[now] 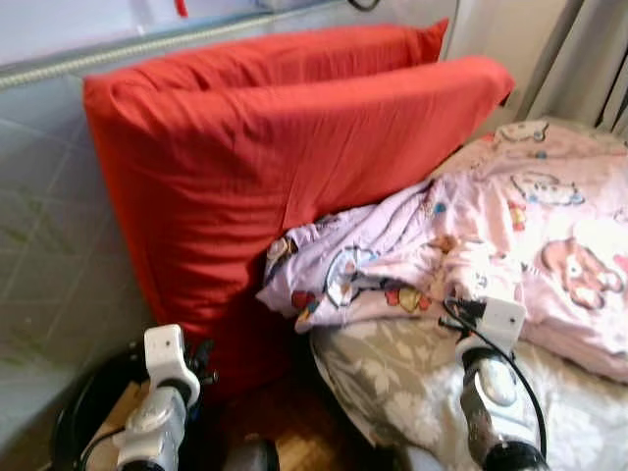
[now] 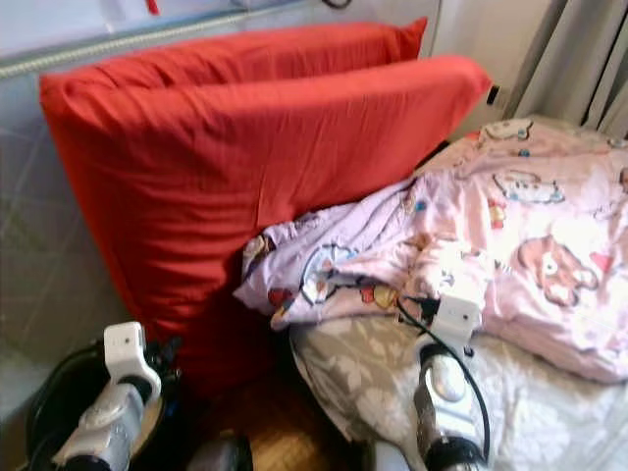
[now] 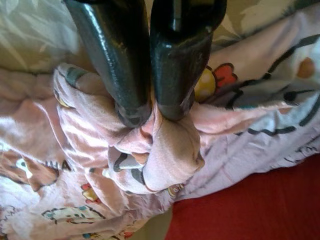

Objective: Clean up the room

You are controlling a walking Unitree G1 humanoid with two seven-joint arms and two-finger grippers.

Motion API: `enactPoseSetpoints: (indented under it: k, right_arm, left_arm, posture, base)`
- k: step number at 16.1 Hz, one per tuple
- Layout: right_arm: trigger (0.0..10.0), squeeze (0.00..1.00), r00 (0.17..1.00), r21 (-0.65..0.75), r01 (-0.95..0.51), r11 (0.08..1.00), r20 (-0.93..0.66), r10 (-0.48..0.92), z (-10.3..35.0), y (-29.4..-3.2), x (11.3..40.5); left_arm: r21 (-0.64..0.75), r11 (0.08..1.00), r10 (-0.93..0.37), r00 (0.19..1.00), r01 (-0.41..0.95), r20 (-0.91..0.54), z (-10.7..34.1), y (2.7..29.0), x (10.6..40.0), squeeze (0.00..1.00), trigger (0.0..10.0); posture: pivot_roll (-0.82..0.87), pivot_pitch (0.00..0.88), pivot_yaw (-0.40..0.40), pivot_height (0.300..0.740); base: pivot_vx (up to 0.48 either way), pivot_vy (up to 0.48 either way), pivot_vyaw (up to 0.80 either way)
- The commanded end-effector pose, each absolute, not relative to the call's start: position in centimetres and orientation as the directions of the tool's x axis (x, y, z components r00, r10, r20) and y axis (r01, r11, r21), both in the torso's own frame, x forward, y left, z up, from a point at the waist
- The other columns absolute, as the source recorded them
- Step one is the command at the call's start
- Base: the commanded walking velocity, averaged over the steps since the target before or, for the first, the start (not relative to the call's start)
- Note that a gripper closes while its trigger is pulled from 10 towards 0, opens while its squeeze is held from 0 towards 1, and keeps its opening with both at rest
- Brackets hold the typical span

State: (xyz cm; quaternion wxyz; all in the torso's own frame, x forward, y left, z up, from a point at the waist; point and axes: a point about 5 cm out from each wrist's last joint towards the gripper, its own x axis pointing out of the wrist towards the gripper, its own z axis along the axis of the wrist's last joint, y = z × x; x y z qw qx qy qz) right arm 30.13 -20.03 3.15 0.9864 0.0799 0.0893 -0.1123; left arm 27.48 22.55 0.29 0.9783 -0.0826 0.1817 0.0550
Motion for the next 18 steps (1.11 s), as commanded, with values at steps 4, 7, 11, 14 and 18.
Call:
enactPoseSetpoints:
  k: [4, 7, 11, 14, 18]
  right_arm:
    - [10.0, 0.0, 0.971, 0.095, 0.181, 0.979, -0.176, -0.162, 3.7, -19.3, 30.7]
    - [10.0, 0.0, 0.972, 0.091, 0.172, 0.981, -0.178, -0.154, 3.6, -19.3, 30.5]
    - [10.0, 0.0, 0.967, 0.054, 0.188, 0.981, -0.184, -0.175, 3.7, -20.0, 30.5]
    - [10.0, 0.0, 0.951, 0.021, 0.239, 0.971, -0.206, -0.23, 3.4, -20.7, 30.3]
    - [10.0, 0.0, 0.946, 0.015, 0.251, 0.968, -0.214, -0.242, 3.0, -20.5, 29.8]
  left_arm:
    - [-0.113, 0.981, 0.094, 0.901, -0.156, -0.423, -1.0, 22.8, 26.5, 0.0, 10.0]
    - [-0.102, 0.98, 0.105, 0.881, -0.171, -0.461, -1.9, 23.0, 25.7, 0.0, 10.0]
    - [-0.086, 0.973, 0.119, 0.779, -0.216, -0.615, -5.0, 22.9, 22.0, 0.0, 10.0]
    - [-0.05, 0.982, 0.095, 0.707, -0.182, -0.701, -6.7, 22.3, 19.6, 0.0, 10.0]
    - [-0.041, 0.979, 0.104, 0.665, -0.199, -0.74, -7.6, 22.6, 17.9, 0.0, 10.0]
  posture:
    - [0.06, 0.0, -0.011, 0.74]
    - [0.06, 0.0, -0.012, 0.74]
    - [0.04, 0.0, -0.017, 0.74]
    - [0.03, 0.0, -0.018, 0.74]
    - [0.03, 0.0, -0.015, 0.74]
  base:
    - [0.0, 0.0, 0.0]
    - [0.0, 0.0, 0.0]
    - [0.0, 0.0, 0.0]
    - [0.0, 0.0, 0.0]
    - [0.0, 0.0, 0.0]
